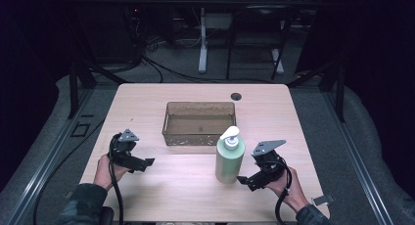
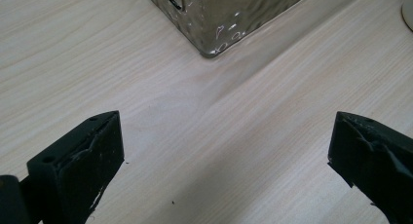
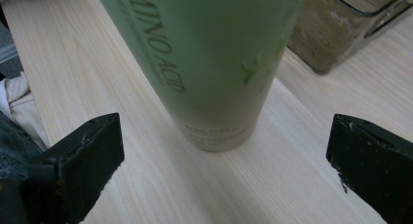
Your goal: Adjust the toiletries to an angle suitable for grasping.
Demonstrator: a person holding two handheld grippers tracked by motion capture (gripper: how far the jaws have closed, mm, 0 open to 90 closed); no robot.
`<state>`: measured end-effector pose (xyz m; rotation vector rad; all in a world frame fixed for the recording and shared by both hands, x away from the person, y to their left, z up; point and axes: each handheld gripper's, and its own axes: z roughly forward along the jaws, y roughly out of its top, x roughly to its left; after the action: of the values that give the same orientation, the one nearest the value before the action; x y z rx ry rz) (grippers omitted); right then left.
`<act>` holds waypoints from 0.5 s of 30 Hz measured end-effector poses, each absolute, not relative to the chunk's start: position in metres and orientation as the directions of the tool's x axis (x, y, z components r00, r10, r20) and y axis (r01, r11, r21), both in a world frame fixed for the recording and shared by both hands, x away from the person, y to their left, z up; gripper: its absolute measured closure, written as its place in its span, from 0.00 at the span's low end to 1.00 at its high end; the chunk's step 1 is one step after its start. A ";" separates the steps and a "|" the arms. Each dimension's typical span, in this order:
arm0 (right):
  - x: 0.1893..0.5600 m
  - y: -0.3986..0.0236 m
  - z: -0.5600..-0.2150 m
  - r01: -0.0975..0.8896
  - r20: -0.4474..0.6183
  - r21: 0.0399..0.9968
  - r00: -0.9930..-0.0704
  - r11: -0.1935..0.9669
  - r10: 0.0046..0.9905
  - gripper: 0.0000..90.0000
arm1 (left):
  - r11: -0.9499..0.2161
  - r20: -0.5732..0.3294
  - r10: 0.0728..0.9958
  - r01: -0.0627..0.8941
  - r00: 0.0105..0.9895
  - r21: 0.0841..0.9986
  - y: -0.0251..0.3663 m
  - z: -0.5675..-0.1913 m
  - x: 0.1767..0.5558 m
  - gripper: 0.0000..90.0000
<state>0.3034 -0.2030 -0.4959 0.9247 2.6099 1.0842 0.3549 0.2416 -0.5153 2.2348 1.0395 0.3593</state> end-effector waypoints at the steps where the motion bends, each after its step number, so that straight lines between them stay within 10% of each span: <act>1: 0.304 -0.199 -0.495 0.475 0.077 0.693 -0.797 0.543 0.599 0.00 | -0.483 -0.022 0.759 0.586 0.651 0.651 0.242 -0.516 0.355 0.00; 15: 0.307 -0.183 -0.491 0.437 0.071 0.743 -0.805 0.507 0.590 0.13 | -0.485 -0.023 0.758 0.586 0.652 0.649 0.241 -0.516 0.355 0.00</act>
<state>0.3068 -0.1828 -0.4910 0.8810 2.5561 1.1776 0.3550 0.2413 -0.5158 2.2377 1.0376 0.3536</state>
